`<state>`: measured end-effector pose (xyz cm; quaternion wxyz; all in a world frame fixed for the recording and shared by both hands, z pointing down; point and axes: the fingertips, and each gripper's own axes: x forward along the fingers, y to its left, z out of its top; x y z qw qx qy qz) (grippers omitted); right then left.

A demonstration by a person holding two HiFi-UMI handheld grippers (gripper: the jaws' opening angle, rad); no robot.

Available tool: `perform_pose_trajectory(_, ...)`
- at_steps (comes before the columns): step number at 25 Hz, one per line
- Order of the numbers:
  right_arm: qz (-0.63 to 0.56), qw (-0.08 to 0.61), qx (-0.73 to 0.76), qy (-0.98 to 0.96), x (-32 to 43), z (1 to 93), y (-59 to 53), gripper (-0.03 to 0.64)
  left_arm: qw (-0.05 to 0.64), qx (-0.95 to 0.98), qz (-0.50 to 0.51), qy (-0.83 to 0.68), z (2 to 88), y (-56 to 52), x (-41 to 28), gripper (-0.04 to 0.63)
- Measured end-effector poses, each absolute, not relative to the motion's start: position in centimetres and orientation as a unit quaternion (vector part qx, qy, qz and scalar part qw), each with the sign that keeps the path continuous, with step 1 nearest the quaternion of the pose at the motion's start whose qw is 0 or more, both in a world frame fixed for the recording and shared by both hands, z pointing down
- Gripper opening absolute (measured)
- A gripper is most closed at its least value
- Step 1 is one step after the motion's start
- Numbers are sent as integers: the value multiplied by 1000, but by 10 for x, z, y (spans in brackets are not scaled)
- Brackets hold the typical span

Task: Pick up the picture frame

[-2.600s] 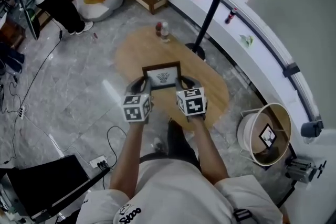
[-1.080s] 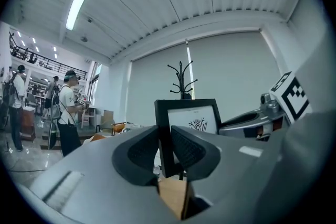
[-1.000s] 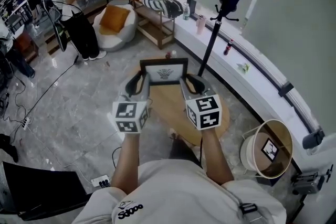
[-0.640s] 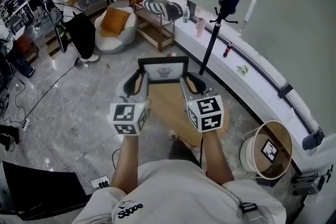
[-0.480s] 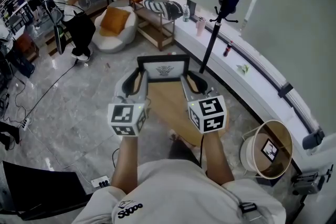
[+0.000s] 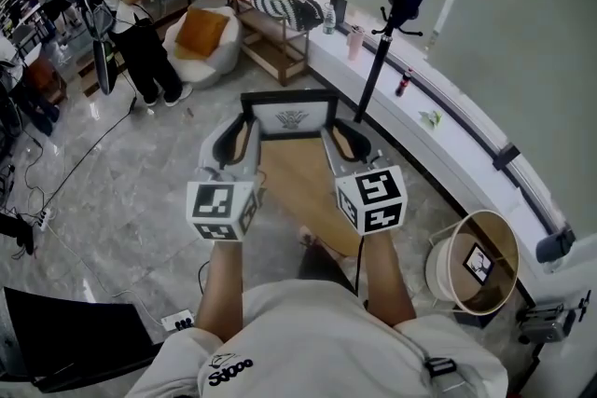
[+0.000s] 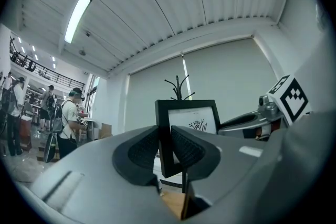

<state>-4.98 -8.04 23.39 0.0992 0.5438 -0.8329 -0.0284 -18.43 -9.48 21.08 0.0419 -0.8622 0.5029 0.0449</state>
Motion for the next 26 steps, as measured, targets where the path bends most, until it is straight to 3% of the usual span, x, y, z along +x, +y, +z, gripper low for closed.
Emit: perform_pose_trajectory(26,-15,102,552,-828,-56,239,-97,83,30,-870,45,490,216,-113,-190,81)
